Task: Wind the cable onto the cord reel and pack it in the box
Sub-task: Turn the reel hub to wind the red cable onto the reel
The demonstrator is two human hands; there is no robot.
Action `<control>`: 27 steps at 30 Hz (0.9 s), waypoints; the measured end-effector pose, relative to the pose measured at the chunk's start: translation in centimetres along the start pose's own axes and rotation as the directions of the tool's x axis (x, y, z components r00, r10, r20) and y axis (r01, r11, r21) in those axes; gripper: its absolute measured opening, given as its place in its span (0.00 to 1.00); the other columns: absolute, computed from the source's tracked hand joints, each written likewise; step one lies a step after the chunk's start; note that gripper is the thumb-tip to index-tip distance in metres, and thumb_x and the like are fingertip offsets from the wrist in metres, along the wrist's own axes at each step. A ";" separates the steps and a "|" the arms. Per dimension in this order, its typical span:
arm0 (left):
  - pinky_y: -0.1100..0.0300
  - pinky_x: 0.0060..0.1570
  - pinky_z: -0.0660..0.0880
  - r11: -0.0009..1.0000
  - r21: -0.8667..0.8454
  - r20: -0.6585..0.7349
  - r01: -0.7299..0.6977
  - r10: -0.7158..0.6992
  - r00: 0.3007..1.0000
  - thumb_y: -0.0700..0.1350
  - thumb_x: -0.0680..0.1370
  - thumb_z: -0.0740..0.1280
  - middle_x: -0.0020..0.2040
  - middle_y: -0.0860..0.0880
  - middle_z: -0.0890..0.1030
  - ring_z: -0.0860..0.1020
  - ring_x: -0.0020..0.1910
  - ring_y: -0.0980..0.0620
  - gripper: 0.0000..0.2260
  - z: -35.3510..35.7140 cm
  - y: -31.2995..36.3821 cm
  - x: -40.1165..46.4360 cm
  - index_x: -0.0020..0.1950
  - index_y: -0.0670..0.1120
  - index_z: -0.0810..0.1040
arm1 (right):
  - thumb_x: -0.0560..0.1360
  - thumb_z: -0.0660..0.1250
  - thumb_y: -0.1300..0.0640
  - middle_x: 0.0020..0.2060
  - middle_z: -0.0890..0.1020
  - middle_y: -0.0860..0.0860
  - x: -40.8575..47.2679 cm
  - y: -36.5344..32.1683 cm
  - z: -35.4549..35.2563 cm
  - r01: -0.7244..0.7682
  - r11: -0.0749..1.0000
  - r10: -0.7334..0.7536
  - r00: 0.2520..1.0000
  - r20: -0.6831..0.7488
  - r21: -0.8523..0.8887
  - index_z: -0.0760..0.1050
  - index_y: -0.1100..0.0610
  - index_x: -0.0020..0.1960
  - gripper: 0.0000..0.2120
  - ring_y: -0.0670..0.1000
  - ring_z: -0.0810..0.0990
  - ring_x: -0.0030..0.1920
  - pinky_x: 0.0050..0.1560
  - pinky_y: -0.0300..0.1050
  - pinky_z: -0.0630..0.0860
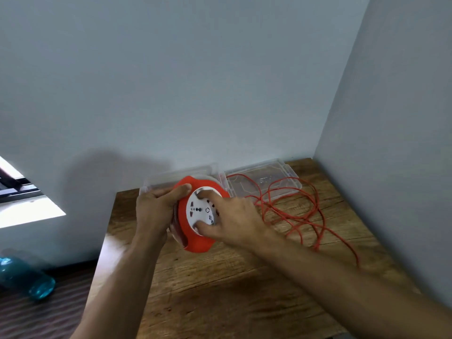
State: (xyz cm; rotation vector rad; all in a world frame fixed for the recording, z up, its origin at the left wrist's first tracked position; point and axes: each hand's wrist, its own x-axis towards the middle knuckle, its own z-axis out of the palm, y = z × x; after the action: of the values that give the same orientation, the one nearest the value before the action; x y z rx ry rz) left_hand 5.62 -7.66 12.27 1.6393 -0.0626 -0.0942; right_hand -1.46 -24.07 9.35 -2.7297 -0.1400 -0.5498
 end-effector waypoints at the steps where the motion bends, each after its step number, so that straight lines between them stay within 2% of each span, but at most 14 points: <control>1: 0.53 0.40 0.85 0.999 -0.010 -0.023 -0.032 0.032 0.999 0.49 0.66 0.81 0.36 0.51 0.89 0.88 0.37 0.50 0.03 0.2 -0.1 -0.4 0.35 0.57 0.89 | 0.69 0.65 0.32 0.46 0.85 0.50 -0.4 -1.0 0.6 -0.217 0.957 0.222 0.975 -0.008 0.192 0.65 0.42 0.68 0.31 0.54 0.84 0.41 0.35 0.42 0.74; 2: 0.53 0.40 0.84 0.997 -0.005 -0.042 -0.074 0.074 0.996 0.53 0.65 0.80 0.38 0.51 0.89 0.88 0.38 0.50 0.03 0.4 -0.2 -0.7 0.37 0.58 0.89 | 0.68 0.67 0.31 0.48 0.85 0.50 -0.6 -2.1 1.2 -0.398 0.820 0.413 0.909 0.057 0.410 0.66 0.42 0.66 0.31 0.53 0.84 0.42 0.34 0.44 0.79; 3: 0.55 0.39 0.84 0.994 0.008 -0.054 -0.110 0.110 0.992 0.56 0.64 0.80 0.40 0.51 0.89 0.88 0.39 0.52 0.06 0.6 -0.4 -1.1 0.38 0.59 0.88 | 0.69 0.69 0.32 0.50 0.84 0.51 -0.7 -3.0 1.8 -0.522 0.590 0.545 0.820 0.174 0.615 0.67 0.44 0.65 0.30 0.52 0.85 0.40 0.31 0.45 0.81; 5: 0.61 0.35 0.83 0.991 0.011 -0.076 -0.131 0.131 0.988 0.60 0.63 0.79 0.42 0.54 0.89 0.88 0.39 0.55 0.07 0.7 -0.8 -1.5 0.40 0.63 0.88 | 0.73 0.70 0.36 0.44 0.86 0.53 -0.7 -3.9 2.4 -0.600 0.087 0.611 0.663 0.433 0.795 0.69 0.49 0.64 0.26 0.51 0.83 0.28 0.21 0.40 0.74; 6: 0.63 0.33 0.82 0.994 -0.004 -0.093 -0.112 0.111 0.989 0.59 0.64 0.79 0.40 0.56 0.89 0.88 0.37 0.56 0.06 0.7 -1.0 -1.5 0.39 0.65 0.87 | 0.76 0.68 0.39 0.40 0.86 0.53 -0.9 -4.0 2.4 -0.602 -0.023 0.593 0.634 0.495 0.798 0.69 0.52 0.65 0.25 0.50 0.81 0.24 0.19 0.38 0.71; 7: 0.64 0.31 0.81 0.997 -0.025 -0.110 -0.078 0.074 0.991 0.57 0.65 0.79 0.37 0.58 0.89 0.88 0.35 0.56 0.04 0.7 -1.1 -1.5 0.38 0.65 0.87 | 0.78 0.67 0.42 0.38 0.86 0.52 -1.0 -3.8 2.3 -0.619 -0.012 0.582 0.634 0.509 0.785 0.69 0.53 0.68 0.24 0.50 0.80 0.23 0.19 0.38 0.70; 8: 0.65 0.30 0.81 0.998 -0.051 -0.121 -0.037 0.030 0.992 0.55 0.66 0.80 0.35 0.58 0.88 0.88 0.34 0.55 0.04 0.5 -1.2 -1.4 0.36 0.64 0.87 | 0.79 0.67 0.44 0.38 0.85 0.51 -1.3 -3.6 2.2 -0.635 0.086 0.586 0.655 0.477 0.767 0.68 0.52 0.70 0.23 0.49 0.81 0.24 0.19 0.38 0.72; 11: 0.66 0.27 0.79 0.992 -0.103 -0.107 0.074 -0.085 0.991 0.49 0.70 0.80 0.34 0.53 0.88 0.88 0.33 0.52 0.04 0.3 -1.8 -1.2 0.34 0.54 0.89 | 0.78 0.68 0.46 0.39 0.85 0.47 -2.0 -2.2 1.3 -0.561 0.610 0.572 0.800 0.178 0.559 0.72 0.50 0.68 0.20 0.44 0.85 0.34 0.30 0.43 0.82; 13: 0.66 0.27 0.79 0.990 -0.096 -0.077 0.104 -0.111 0.991 0.48 0.71 0.79 0.35 0.52 0.89 0.88 0.33 0.51 0.04 0.3 -1.9 -1.2 0.38 0.50 0.88 | 0.78 0.67 0.48 0.34 0.83 0.44 -2.3 -1.3 0.4 -0.370 0.857 0.400 0.917 -0.010 0.358 0.74 0.47 0.61 0.13 0.42 0.82 0.34 0.35 0.42 0.81; 15: 0.67 0.28 0.79 0.994 -0.064 -0.053 0.094 -0.098 0.994 0.49 0.70 0.79 0.35 0.52 0.89 0.87 0.33 0.52 0.04 0.5 -1.8 -1.1 0.41 0.50 0.87 | 0.78 0.67 0.53 0.38 0.80 0.44 -2.1 -0.8 -0.8 -0.120 0.958 0.146 0.986 -0.084 0.259 0.75 0.48 0.57 0.09 0.45 0.80 0.34 0.34 0.44 0.80; 17: 0.67 0.29 0.79 0.995 -0.045 -0.035 0.087 -0.089 0.995 0.49 0.69 0.80 0.35 0.53 0.89 0.87 0.33 0.53 0.04 0.5 -1.6 -0.9 0.39 0.52 0.87 | 0.77 0.69 0.54 0.53 0.80 0.50 -1.8 -0.1 -2.0 0.136 0.988 -0.136 0.991 0.002 0.068 0.75 0.48 0.62 0.14 0.51 0.82 0.38 0.33 0.45 0.80; 19: 0.66 0.29 0.80 0.995 -0.021 -0.001 0.093 -0.093 0.996 0.49 0.70 0.80 0.35 0.53 0.89 0.87 0.34 0.54 0.05 0.3 -1.3 -0.4 0.35 0.53 0.88 | 0.73 0.74 0.53 0.63 0.76 0.56 -1.2 0.9 -3.1 0.393 0.909 -0.365 0.912 0.187 -0.140 0.72 0.47 0.68 0.25 0.54 0.81 0.36 0.28 0.45 0.78; 23: 0.62 0.29 0.80 0.990 0.063 0.126 0.127 -0.134 0.983 0.47 0.70 0.79 0.34 0.48 0.89 0.87 0.31 0.52 0.06 -0.5 -0.4 0.6 0.33 0.51 0.89 | 0.77 0.69 0.62 0.73 0.65 0.62 0.5 2.4 -4.8 0.647 0.738 -0.542 0.738 0.402 -0.190 0.63 0.39 0.74 0.33 0.56 0.78 0.34 0.22 0.43 0.73; 27: 0.56 0.32 0.82 0.982 0.083 0.223 0.169 -0.184 0.957 0.44 0.70 0.79 0.39 0.39 0.89 0.88 0.35 0.43 0.08 -1.2 0.2 1.5 0.44 0.40 0.88 | 0.80 0.65 0.63 0.73 0.64 0.64 1.3 3.0 -4.8 0.830 0.522 -0.686 0.546 0.480 -0.197 0.55 0.39 0.74 0.33 0.59 0.82 0.36 0.28 0.49 0.80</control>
State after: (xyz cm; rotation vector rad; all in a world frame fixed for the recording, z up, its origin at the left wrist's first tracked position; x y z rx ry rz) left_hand 7.23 -6.60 12.54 1.6887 -0.0970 -0.4233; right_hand -1.50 -28.59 12.99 -3.0194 -1.5939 -0.2983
